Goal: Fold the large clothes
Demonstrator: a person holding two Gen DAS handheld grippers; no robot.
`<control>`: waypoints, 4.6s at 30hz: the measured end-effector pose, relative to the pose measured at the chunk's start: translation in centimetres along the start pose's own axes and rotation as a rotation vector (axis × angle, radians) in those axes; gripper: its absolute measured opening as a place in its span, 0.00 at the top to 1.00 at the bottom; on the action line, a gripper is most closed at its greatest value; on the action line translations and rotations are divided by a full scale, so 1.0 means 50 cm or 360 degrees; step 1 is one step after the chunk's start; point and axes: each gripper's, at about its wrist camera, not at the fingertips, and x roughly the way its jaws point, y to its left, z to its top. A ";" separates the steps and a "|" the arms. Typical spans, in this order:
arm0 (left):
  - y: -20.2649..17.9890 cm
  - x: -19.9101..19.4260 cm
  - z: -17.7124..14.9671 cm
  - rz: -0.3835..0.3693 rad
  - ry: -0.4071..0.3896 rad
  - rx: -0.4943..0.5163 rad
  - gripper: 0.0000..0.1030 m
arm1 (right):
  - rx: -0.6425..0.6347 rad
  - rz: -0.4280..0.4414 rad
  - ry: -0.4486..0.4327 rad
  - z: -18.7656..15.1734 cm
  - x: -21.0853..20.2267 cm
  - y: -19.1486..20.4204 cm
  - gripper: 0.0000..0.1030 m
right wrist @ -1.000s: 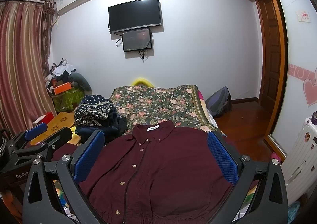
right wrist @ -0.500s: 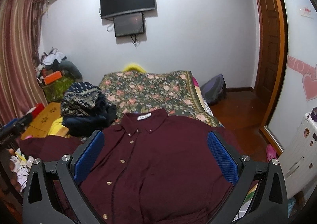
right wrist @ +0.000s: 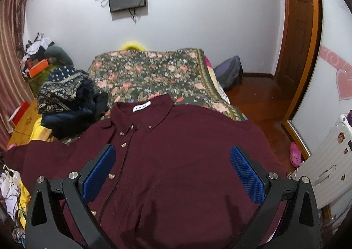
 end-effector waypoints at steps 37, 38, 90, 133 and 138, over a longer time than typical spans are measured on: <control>-0.304 -0.166 -0.015 -0.0490 -0.0345 0.0637 0.98 | -0.0016 0.0043 0.0031 0.006 0.021 -0.002 0.00; -0.320 -0.180 -0.029 -0.0528 -0.0350 0.0669 0.98 | -0.0012 0.0044 0.0027 0.005 0.018 -0.005 0.00; -0.268 0.067 -0.168 -0.0352 0.0519 0.0592 0.37 | -0.0080 0.0048 0.0068 -0.014 0.045 0.030 0.00; -0.930 -0.316 -0.335 -0.1359 0.0059 0.1541 0.97 | 0.0298 -0.0252 -0.0010 -0.043 -0.005 -0.257 0.00; -1.026 -0.275 -0.495 -0.1358 0.0293 0.1726 0.97 | 0.0397 -0.0358 0.0015 -0.072 -0.017 -0.324 0.00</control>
